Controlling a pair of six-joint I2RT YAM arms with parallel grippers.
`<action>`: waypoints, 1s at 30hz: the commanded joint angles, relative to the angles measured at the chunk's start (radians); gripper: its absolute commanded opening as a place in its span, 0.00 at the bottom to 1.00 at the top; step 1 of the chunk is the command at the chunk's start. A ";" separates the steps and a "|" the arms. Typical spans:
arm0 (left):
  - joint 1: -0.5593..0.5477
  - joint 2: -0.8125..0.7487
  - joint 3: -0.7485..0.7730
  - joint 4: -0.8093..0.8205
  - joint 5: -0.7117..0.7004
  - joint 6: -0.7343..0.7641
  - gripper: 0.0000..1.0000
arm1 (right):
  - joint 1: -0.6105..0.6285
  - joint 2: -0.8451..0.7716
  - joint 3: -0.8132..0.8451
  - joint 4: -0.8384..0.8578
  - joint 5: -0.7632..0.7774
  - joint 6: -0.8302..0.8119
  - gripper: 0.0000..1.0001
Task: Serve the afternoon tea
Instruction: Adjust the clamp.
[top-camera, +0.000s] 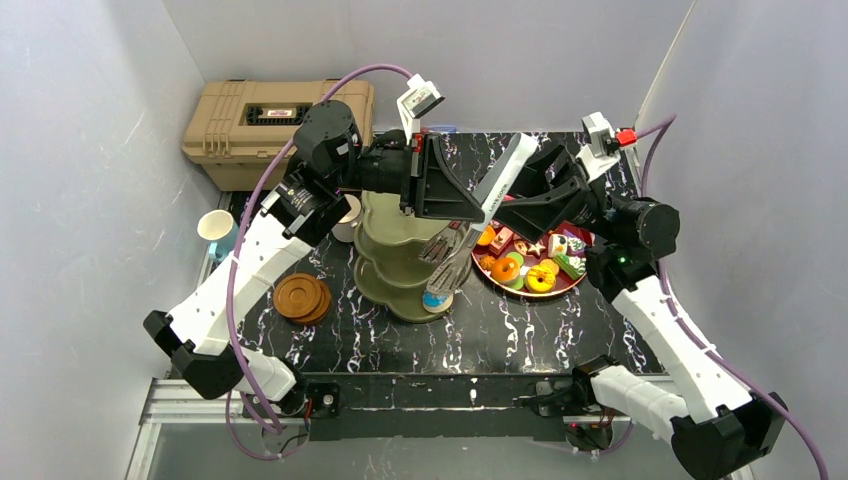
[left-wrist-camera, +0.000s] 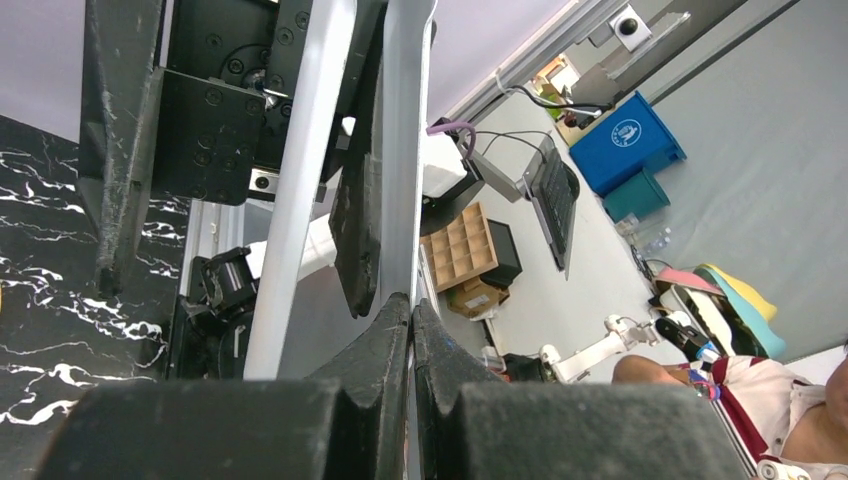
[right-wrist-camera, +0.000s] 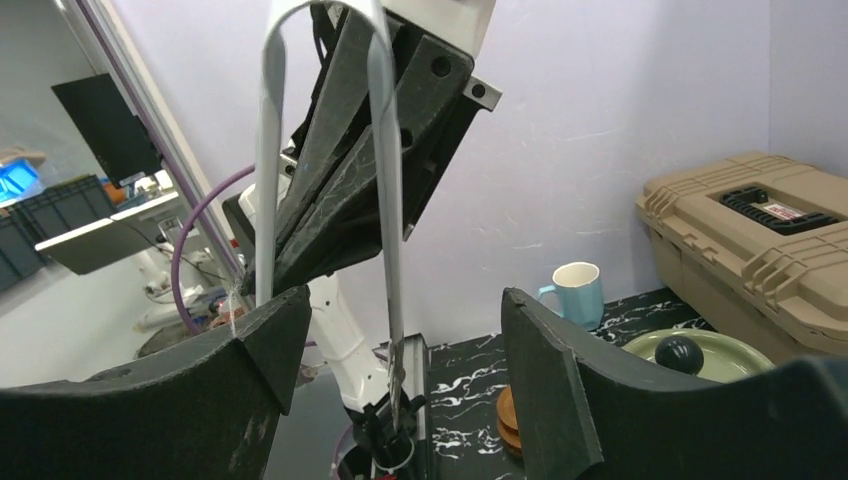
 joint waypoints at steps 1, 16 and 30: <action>0.015 -0.019 0.046 0.024 0.008 -0.005 0.00 | 0.003 -0.055 0.045 -0.083 -0.052 -0.095 0.79; 0.014 -0.006 0.028 0.067 0.037 -0.047 0.00 | 0.024 0.178 0.078 0.467 0.042 0.245 0.71; 0.017 0.019 0.001 0.119 0.047 -0.073 0.00 | 0.079 0.163 0.087 0.356 0.069 0.127 0.26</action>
